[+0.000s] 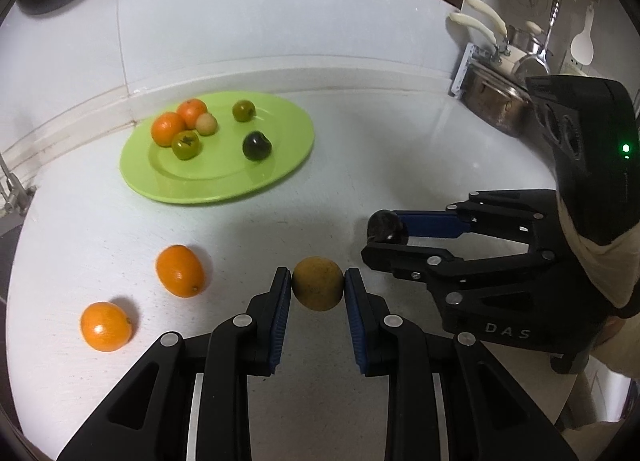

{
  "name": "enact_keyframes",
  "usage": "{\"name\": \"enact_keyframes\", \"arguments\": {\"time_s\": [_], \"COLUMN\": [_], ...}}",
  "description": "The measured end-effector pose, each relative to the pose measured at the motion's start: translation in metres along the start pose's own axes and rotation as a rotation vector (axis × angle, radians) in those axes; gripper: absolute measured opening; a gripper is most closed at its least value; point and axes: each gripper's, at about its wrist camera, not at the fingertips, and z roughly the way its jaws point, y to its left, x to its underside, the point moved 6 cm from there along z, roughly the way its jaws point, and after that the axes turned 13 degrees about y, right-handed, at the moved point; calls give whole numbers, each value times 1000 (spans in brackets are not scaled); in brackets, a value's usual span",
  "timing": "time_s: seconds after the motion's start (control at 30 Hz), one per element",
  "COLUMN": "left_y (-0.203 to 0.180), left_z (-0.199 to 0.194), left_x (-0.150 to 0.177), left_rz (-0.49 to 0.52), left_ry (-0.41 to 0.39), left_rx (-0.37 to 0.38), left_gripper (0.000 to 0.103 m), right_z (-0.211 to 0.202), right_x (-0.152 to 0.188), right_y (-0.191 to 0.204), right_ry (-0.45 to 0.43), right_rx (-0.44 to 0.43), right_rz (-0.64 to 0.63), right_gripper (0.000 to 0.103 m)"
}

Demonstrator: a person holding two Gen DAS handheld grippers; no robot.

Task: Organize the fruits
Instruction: 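Grasp the tan fruit with the left gripper while the right gripper grasps the dark fruit, then carry both held fruits over the green plate and lower them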

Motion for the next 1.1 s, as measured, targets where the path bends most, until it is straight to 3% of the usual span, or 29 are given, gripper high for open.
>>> {"name": "enact_keyframes", "arguments": {"time_s": [0.53, 1.1], "left_y": [17, 41], "left_z": [-47, -67], "left_x": [-13, -74], "left_rz": [-7, 22], "left_ry": [-114, -203], "left_rx": [-43, -89], "left_gripper": [28, 28], "right_z": [-54, -78], "right_x": [-24, -80], "right_y": [18, 13], "right_ry": [-156, -274], "right_rx": [38, 57], "right_rz": [51, 50], "right_gripper": [33, 33]}}
